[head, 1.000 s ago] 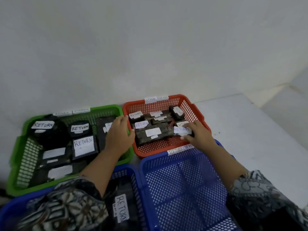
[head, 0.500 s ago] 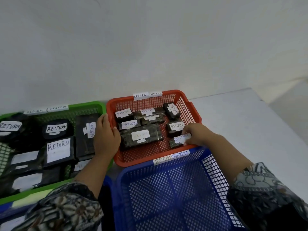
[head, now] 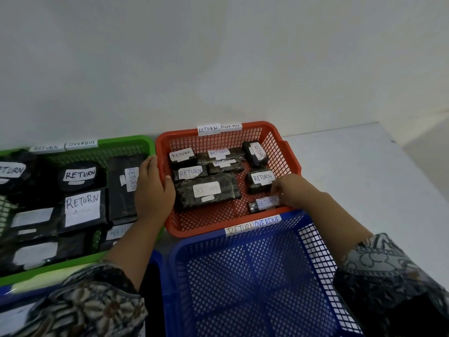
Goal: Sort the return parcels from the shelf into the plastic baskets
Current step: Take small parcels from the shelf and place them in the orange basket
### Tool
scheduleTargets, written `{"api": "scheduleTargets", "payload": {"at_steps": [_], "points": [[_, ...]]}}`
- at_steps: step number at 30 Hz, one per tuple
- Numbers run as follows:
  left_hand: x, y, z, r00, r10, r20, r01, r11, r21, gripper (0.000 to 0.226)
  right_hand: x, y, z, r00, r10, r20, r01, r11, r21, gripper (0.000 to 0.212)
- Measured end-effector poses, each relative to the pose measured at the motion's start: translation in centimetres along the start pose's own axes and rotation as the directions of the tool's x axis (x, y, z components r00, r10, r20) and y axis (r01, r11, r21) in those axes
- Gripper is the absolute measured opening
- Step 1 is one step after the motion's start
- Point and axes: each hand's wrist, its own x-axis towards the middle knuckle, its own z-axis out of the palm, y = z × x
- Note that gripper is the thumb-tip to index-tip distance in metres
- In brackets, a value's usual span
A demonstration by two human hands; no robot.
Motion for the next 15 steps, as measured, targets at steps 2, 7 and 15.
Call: {"api": "scheduleTargets", "payload": {"at_steps": [2, 7, 15], "points": [[0.0, 0.1, 0.0, 1.0, -0.005, 0.003, 0.005, 1.0, 0.009, 0.052, 0.1, 0.0, 0.0, 1.0, 0.003, 0.009, -0.002, 1.0, -0.008, 0.03], [-0.1, 0.3, 0.0, 1.0, -0.009, -0.009, 0.009, 1.0, 0.03, 0.052, 0.6, 0.0, 0.1, 0.999, 0.017, 0.042, -0.016, 1.0, -0.014, 0.03], [0.6, 0.0, -1.0, 0.99, -0.008, 0.139, 0.0, 0.998, 0.06, 0.06, -1.6, -1.0, -0.5, 0.989, 0.071, -0.126, -0.063, 0.996, 0.062, 0.029]]}}
